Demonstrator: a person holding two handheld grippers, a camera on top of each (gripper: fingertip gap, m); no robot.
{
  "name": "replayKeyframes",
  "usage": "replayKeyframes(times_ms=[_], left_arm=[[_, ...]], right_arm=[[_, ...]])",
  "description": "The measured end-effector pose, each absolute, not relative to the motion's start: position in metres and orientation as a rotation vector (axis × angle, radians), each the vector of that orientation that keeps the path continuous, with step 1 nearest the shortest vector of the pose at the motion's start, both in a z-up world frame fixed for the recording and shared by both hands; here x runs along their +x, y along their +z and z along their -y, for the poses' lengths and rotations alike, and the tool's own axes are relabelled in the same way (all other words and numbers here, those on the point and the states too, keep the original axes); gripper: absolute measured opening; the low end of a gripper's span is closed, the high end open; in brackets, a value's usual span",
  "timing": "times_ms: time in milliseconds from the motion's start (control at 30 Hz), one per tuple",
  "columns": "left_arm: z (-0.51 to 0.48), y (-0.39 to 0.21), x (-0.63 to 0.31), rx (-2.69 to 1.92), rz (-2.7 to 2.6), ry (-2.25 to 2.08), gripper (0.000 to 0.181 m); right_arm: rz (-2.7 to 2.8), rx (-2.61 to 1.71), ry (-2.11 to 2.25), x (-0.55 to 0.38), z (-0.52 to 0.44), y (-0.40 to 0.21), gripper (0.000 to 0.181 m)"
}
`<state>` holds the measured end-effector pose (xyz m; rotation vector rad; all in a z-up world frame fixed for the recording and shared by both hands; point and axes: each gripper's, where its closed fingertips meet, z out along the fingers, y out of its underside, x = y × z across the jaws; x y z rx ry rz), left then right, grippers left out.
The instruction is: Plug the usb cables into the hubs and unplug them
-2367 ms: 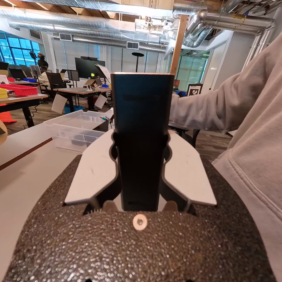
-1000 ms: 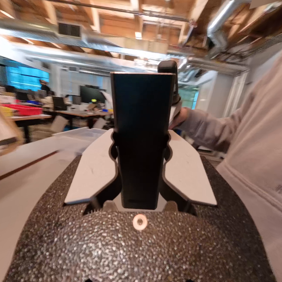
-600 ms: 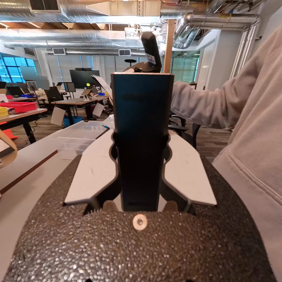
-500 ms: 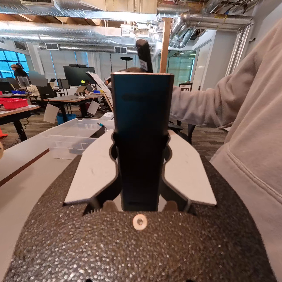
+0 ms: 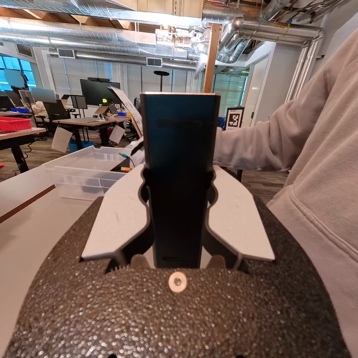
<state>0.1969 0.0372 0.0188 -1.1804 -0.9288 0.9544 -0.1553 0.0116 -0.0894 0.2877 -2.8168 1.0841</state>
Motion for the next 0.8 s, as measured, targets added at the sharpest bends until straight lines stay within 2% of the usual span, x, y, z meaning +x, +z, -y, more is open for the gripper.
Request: replayKeyframes(times_ms=[67, 133, 333, 400, 500, 567, 667, 700, 800], left_arm=[[-0.036, 0.019, 0.196, -1.174, 0.934, 0.96, 0.059], [-0.036, 0.022, 0.195, -1.162, 0.926, 0.959, 0.059], [-0.046, 0.033, 0.186, -1.133, 0.839, 0.889, 0.06], [-0.054, 0.042, 0.186, -1.102, 0.77, 0.85, 0.059], [-0.061, 0.054, 0.188, -1.05, 0.685, 0.809, 0.06], [-0.062, 0.059, 0.187, -1.038, 0.669, 0.811, 0.059], [-0.055, 0.06, 0.184, -1.032, 0.713, 0.855, 0.059], [-0.051, 0.06, 0.182, -1.03, 0.734, 0.87, 0.059], [-0.047, 0.057, 0.179, -1.051, 0.779, 0.891, 0.059]], right_arm=[[2.806, 0.285, 1.245, -0.136, -0.008, -0.058, 0.086], [2.875, 0.414, 1.479, -0.086, -0.005, -0.029, 0.093], [3.175, 1.226, 1.889, 0.103, -0.048, -0.015, 0.095], [3.307, 1.354, 2.107, 0.146, -0.063, -0.006, 0.093], [3.546, 1.326, 2.341, 0.178, -0.069, 0.0, 0.079], [3.569, 1.163, 2.485, 0.187, -0.061, -0.001, 0.082], [3.261, 1.025, 2.697, 0.194, -0.049, 0.004, 0.089], [3.128, 1.07, 2.658, 0.199, -0.047, 0.002, 0.096], [2.871, 1.225, 2.405, 0.206, -0.041, -0.01, 0.088]])
